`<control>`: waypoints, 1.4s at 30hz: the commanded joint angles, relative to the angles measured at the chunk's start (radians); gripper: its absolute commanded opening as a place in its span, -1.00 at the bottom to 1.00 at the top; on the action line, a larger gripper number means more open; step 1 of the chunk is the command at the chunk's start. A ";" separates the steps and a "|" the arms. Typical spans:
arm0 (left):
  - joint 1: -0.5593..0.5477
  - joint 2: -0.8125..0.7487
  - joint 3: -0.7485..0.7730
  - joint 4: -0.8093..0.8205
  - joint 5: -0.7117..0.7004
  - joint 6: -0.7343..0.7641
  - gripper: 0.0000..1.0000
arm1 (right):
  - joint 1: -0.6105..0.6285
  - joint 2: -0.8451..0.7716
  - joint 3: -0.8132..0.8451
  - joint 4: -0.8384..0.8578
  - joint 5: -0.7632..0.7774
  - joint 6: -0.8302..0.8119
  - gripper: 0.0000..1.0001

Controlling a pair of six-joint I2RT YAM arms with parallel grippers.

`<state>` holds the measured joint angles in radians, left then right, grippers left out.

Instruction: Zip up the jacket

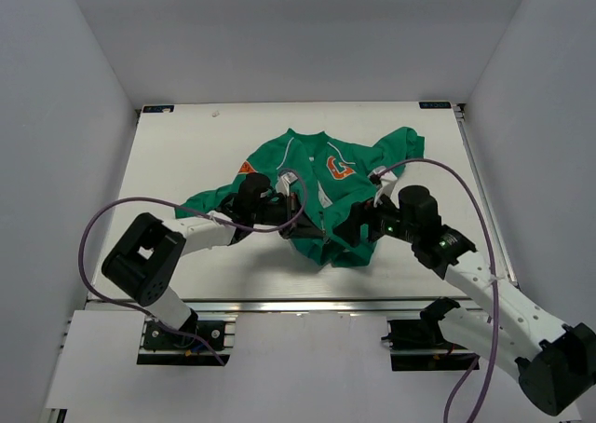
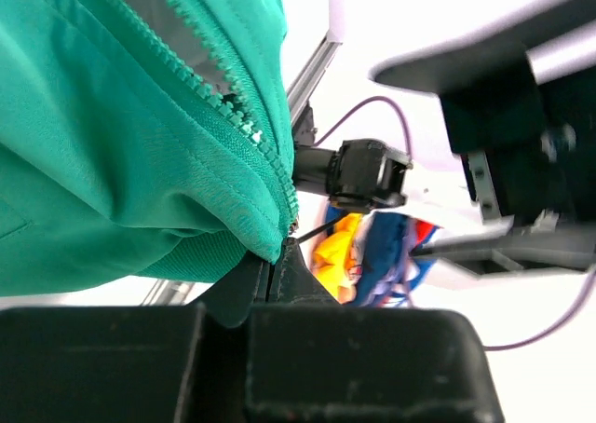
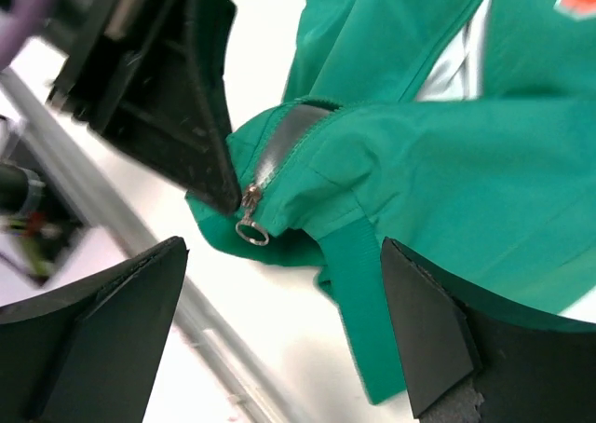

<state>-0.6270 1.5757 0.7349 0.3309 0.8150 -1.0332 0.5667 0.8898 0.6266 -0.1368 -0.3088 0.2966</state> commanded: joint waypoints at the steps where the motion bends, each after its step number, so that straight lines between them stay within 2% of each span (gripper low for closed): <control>1: 0.024 0.013 0.056 0.010 0.072 -0.068 -1.00 | 0.065 -0.041 0.045 -0.089 0.147 -0.183 0.79; 3: 0.038 0.027 0.084 -0.047 0.063 -0.073 -1.00 | 0.164 -0.057 0.044 -0.080 0.241 -0.261 0.79; 8: 0.098 0.050 0.142 -0.137 0.085 -0.090 -1.00 | 0.407 -0.081 0.010 -0.032 0.630 -0.418 0.79; 15: 0.113 0.075 0.208 -0.190 0.142 -0.107 -1.00 | 0.587 0.035 -0.019 0.081 0.946 -0.548 0.78; 18: 0.113 0.066 0.213 -0.199 0.139 -0.107 -1.00 | 0.636 0.110 -0.030 0.175 1.017 -0.606 0.78; 25: 0.113 0.044 0.198 -0.199 0.142 -0.105 -1.00 | 0.647 0.169 -0.066 0.376 1.027 -0.652 0.79; 30: 0.113 0.041 0.185 -0.187 0.141 -0.108 -1.00 | 0.647 0.187 -0.090 0.431 0.996 -0.675 0.77; 36: 0.113 0.020 0.182 -0.174 0.125 -0.113 -1.00 | 0.644 0.235 -0.097 0.492 0.996 -0.672 0.65; 39: 0.113 0.001 0.181 -0.181 0.115 -0.110 -1.00 | 0.636 0.261 -0.097 0.522 1.002 -0.665 0.48; 42: 0.113 -0.008 0.175 -0.194 0.104 -0.102 -1.00 | 0.633 0.276 -0.093 0.546 1.002 -0.663 0.15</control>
<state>-0.5140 1.6371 0.9154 0.1341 0.9234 -1.1419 1.2037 1.1606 0.5381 0.3054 0.6746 -0.3737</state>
